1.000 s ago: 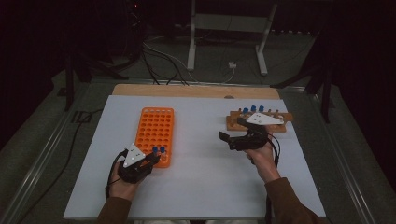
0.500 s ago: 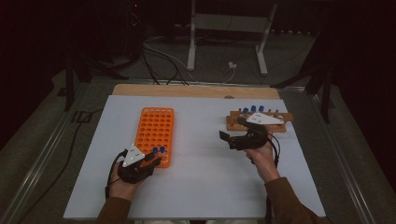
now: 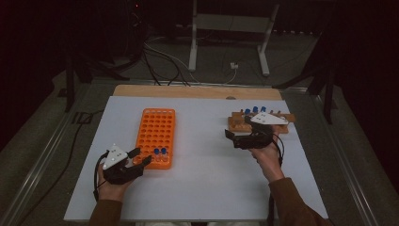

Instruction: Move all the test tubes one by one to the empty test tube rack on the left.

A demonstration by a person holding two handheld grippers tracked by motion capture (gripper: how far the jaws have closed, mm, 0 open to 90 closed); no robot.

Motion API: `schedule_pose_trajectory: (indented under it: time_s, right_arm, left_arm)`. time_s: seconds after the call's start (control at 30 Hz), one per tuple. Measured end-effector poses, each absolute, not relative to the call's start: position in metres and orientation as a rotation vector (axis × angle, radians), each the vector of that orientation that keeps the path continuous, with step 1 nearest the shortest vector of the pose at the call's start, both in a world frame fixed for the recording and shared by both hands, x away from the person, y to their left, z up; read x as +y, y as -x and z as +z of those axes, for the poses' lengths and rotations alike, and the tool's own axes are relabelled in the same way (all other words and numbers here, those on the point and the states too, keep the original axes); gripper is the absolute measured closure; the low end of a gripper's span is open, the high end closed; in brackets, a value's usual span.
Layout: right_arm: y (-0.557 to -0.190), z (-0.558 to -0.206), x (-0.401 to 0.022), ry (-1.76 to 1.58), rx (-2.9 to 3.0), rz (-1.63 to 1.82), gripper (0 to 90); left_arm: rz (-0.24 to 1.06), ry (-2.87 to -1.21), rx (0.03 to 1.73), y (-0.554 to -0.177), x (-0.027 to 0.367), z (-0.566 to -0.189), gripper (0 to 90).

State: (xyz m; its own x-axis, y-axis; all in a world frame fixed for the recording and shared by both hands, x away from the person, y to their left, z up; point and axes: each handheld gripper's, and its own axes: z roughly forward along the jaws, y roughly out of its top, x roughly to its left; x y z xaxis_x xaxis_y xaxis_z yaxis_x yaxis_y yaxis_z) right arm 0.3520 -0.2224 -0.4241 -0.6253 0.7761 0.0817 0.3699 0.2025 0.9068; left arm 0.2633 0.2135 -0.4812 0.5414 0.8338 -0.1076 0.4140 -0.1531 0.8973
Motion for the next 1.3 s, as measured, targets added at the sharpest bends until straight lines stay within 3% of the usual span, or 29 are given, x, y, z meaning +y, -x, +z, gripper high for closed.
schedule_pose_trajectory:
  time_s: [0.23, 0.47, 0.8, 1.1, 1.2, 1.3]
  right_arm:
    - [-0.362, -0.423, -0.239, -1.114, 2.044, 1.364, 1.8]
    - [-0.372, -0.419, -0.262, -1.167, 1.966, 1.309, 3.2]
    - [-0.388, -0.412, -0.303, -1.264, 1.871, 1.254, 6.1]
    - [-0.406, -0.434, -0.323, -1.374, 1.878, 1.163, 9.3]
    - [-0.411, -0.443, -0.324, -1.404, 1.881, 1.143, 17.1]
    - [-0.415, -0.448, -0.322, -1.383, 1.904, 1.144, 34.3]
  left_arm:
    - [0.593, -1.716, 1.126, -0.264, 0.220, -0.479, 16.2]
    - [0.626, -1.711, 1.179, -0.265, 0.220, -0.478, 2.4]
    - [0.620, -1.709, 1.158, -0.264, 0.221, -0.479, 0.6]
    - [0.613, -1.720, 1.163, -0.265, 0.218, -0.481, 0.6]
    - [0.610, -1.714, 1.165, -0.266, 0.219, -0.481, 0.6]
    - [0.609, -1.712, 1.169, -0.266, 0.220, -0.482, 0.6]
